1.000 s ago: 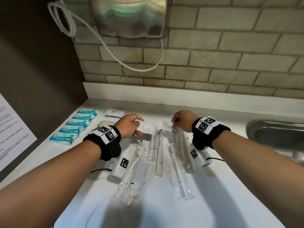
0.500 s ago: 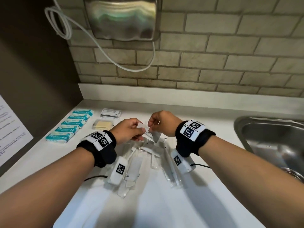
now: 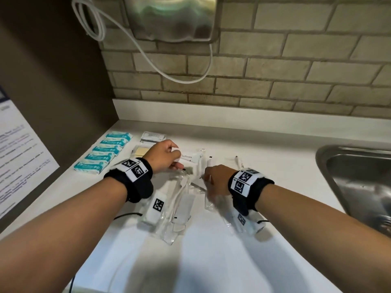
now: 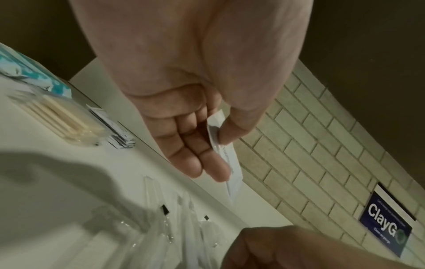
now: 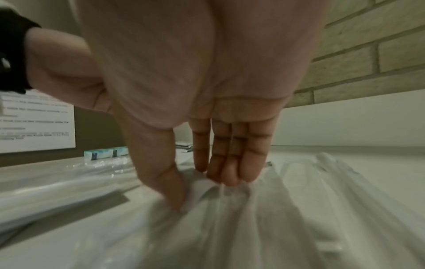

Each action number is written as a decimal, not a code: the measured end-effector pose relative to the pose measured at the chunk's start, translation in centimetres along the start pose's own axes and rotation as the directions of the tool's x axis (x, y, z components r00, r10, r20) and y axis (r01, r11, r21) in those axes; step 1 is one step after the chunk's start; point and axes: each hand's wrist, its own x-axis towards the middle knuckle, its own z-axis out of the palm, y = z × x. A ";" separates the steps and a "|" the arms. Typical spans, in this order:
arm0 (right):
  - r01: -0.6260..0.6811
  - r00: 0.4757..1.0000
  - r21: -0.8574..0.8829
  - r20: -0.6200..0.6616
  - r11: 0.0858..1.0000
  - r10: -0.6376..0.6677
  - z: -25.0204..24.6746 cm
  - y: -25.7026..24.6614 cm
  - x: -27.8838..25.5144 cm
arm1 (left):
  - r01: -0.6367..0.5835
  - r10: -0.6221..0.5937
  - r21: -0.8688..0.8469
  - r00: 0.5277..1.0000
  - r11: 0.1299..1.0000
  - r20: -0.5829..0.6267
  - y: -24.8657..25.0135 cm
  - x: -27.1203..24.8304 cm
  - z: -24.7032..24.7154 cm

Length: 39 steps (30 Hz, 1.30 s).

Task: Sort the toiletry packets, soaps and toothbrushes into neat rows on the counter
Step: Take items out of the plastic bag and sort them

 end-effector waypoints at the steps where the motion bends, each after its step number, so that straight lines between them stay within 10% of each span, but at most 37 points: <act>1: 0.002 1.000 -0.001 0.020 1.000 -0.002 -0.5 -0.1 0.1 | -0.006 0.006 0.013 1.000 1.000 -0.004 -0.3 0.2 -0.2; 13: 0.004 0.995 0.532 -0.087 0.847 0.050 -5.1 0.7 0.4 | -0.017 0.012 0.104 0.999 0.994 0.046 -0.8 0.5 -0.3; 33: 0.217 0.945 0.864 -0.303 0.454 0.125 -4.9 -1.7 0.6 | -0.004 0.024 -0.108 0.983 0.994 0.183 0.4 -1.2 1.4; 39: 0.094 0.920 0.549 -0.367 0.831 0.138 -3.3 -1.5 0.6 | -0.061 0.071 -0.072 0.988 0.995 0.139 0.1 -1.0 0.5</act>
